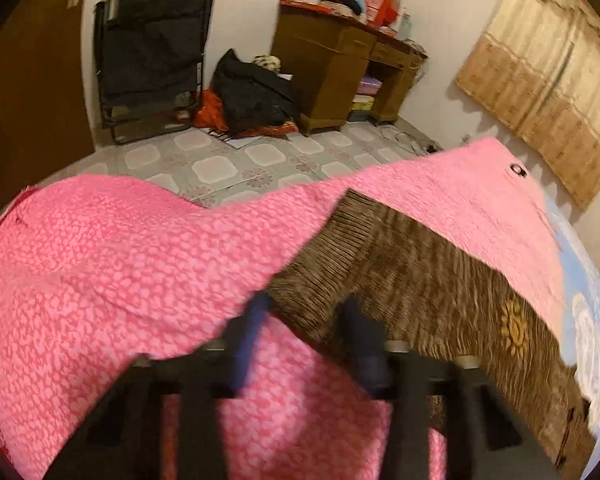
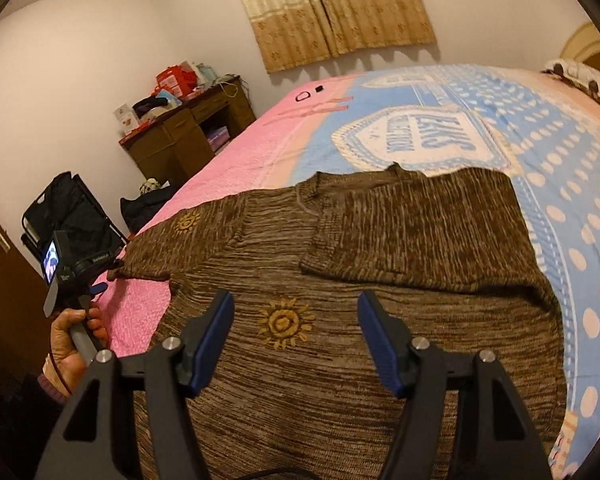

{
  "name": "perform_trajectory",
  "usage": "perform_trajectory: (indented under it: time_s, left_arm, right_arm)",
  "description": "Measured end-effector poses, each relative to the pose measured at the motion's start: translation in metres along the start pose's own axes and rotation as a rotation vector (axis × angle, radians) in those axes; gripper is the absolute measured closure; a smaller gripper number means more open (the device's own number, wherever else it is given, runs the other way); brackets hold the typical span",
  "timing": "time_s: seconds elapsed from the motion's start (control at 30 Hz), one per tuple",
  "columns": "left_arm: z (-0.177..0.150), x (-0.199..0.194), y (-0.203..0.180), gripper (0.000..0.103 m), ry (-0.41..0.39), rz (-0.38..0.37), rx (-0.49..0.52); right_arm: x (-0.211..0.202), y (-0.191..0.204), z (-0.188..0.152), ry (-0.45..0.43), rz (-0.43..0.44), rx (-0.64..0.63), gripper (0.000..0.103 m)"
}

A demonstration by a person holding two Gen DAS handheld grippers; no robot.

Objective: Fold small clothes
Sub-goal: 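Grasp the other sleeve with the left gripper and fold it across the body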

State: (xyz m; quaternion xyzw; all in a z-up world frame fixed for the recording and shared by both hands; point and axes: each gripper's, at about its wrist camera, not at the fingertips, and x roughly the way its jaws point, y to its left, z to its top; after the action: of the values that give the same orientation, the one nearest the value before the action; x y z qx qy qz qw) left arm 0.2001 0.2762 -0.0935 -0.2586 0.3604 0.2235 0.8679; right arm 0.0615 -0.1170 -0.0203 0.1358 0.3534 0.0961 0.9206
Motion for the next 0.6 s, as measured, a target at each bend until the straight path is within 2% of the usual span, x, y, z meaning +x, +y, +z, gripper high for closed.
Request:
perform_trajectory:
  time_s: [0.07, 0.1, 0.37, 0.5, 0.6]
  left_arm:
    - [0.004, 0.002, 0.007, 0.090, 0.024, -0.057, -0.038]
    - [0.006, 0.002, 0.007, 0.092, 0.027, -0.061, -0.039]
    - [0.005, -0.028, -0.039, 0.093, -0.068, -0.098, 0.102]
    - [-0.005, -0.052, -0.091, 0.093, -0.155, -0.147, 0.255]
    - [-0.032, -0.079, -0.140, 0.093, -0.210, -0.241, 0.391]
  right_arm:
    - [-0.002, -0.001, -0.001, -0.001, 0.001, 0.010, 0.035]
    - [-0.002, -0.001, -0.002, -0.002, -0.001, 0.013, 0.035]
    - [-0.010, -0.013, -0.007, -0.007, -0.024, 0.069, 0.035]
    - [-0.013, -0.023, -0.010, -0.013, -0.043, 0.105, 0.035]
    - [-0.013, -0.029, -0.010, -0.010, -0.042, 0.133, 0.035]
